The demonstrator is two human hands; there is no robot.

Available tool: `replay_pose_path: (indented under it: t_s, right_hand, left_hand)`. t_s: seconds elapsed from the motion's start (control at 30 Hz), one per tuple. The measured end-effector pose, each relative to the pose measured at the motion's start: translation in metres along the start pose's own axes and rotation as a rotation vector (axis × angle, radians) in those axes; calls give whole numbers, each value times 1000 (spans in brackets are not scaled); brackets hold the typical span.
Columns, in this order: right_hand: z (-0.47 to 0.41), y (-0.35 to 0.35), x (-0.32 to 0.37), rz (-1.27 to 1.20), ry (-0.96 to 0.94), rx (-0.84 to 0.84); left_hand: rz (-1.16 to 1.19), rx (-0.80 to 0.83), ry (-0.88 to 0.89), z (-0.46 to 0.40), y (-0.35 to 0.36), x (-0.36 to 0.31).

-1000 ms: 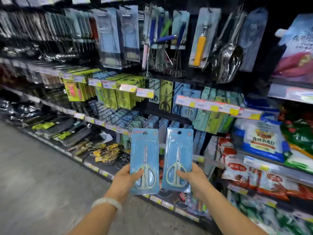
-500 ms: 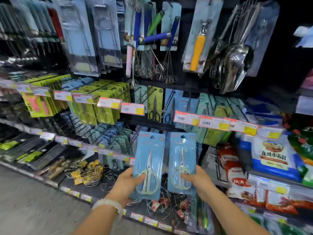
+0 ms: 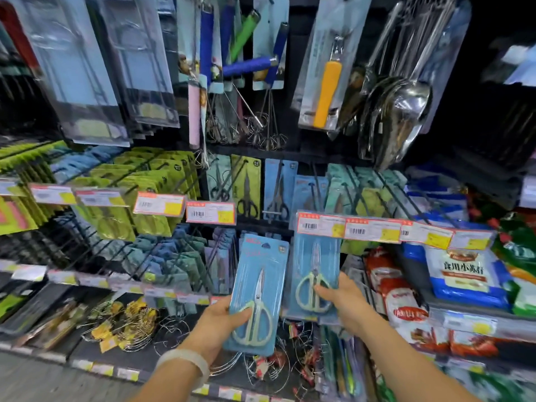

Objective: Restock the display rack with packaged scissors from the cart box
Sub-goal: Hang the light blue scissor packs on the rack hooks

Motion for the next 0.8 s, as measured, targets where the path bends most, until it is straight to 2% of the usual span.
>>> replay_pose_path:
  t_s: [0.17, 0.4, 0.53, 0.67, 0.73, 0.8]
  right_hand:
    - [-10, 8, -14, -28, 91, 5]
    - [-36, 7, -9, -53, 91, 14]
    - [-48, -7, -7, -117, 105, -69]
    - [-38, -25, -9, 23, 104, -148]
    - [-27, -17, -14, -34, 120, -49]
    - [-9, 3, -15, -131, 155, 149]
  left_hand:
    - [-77, 36, 10, -13, -6, -12]
    - [-94, 79, -9, -24, 4, -15]
    - [-69, 87, -18, -27, 12, -12]
    - [-84, 90, -19, -31, 20, -11]
    - [-82, 99, -10, -31, 28, -12]
    - [-61, 111, -19, -33, 38, -11]
Point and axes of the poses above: each hand's wrist, its own z-axis away from the middle knuckle, its own y-axis out of the palm, x = y × z, the point moved 10 cm from there along -z, towards the middle knuckle, and after that the axes turned 2 degrees about x, right-handed, at the moved point
